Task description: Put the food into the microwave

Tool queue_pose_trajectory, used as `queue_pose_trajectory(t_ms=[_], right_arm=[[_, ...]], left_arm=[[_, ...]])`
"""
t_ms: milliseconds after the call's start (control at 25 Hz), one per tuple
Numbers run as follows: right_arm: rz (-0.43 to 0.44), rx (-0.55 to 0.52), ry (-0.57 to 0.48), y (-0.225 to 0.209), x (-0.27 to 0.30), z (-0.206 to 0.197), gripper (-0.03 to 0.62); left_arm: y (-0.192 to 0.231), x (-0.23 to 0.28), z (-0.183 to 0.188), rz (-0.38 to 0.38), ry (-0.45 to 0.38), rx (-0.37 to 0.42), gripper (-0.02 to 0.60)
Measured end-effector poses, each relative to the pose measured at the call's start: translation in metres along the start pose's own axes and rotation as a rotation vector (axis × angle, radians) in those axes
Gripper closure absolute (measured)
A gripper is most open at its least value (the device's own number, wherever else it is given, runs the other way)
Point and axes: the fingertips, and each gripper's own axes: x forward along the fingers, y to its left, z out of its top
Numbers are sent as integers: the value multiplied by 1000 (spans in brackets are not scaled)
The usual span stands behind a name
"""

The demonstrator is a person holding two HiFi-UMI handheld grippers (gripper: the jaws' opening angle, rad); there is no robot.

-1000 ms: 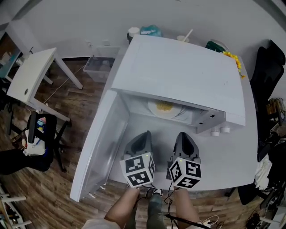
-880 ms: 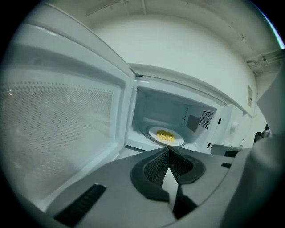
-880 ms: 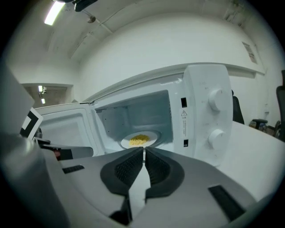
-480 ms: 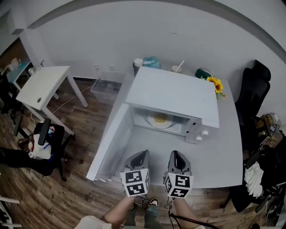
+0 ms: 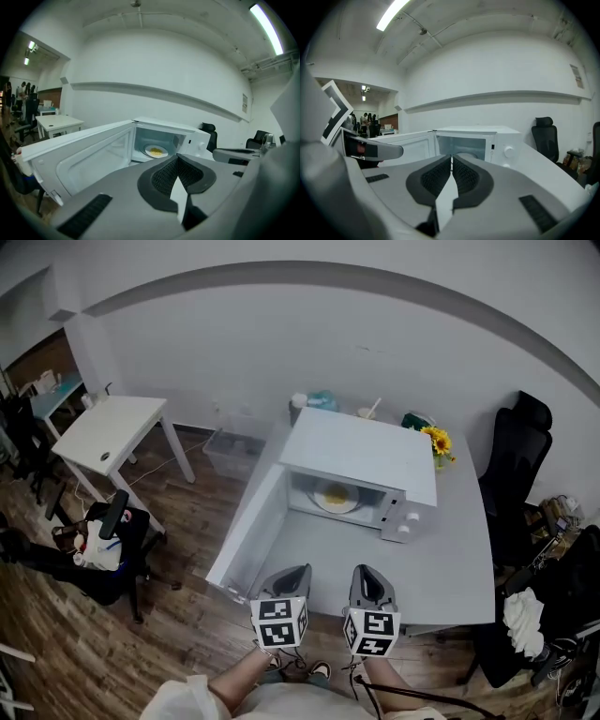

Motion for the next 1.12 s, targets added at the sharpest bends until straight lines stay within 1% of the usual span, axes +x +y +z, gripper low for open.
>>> queue_pose_trajectory(t_ms=[120, 240, 360, 640, 800, 1120], right_arm=[[-22, 27, -24, -1, -16, 8, 569], [-38, 43, -32, 3, -24, 7, 569], [-44, 47, -24, 4, -21, 2, 569], [-42, 53, 22, 17, -24, -17, 569], [-45, 56, 26, 19, -24, -17, 569], [-41, 69, 27, 18, -27, -15, 576]], left_arm=[[1, -16, 5, -6, -14, 0, 287], [0, -24, 8, -17, -27, -3, 287], [-3, -19, 12, -28, -36, -8, 287], [-1, -15, 2, -32, -11, -7, 287], [0, -11, -1, -32, -1, -1, 287], [-3, -14, 5, -39, -15, 17, 287]])
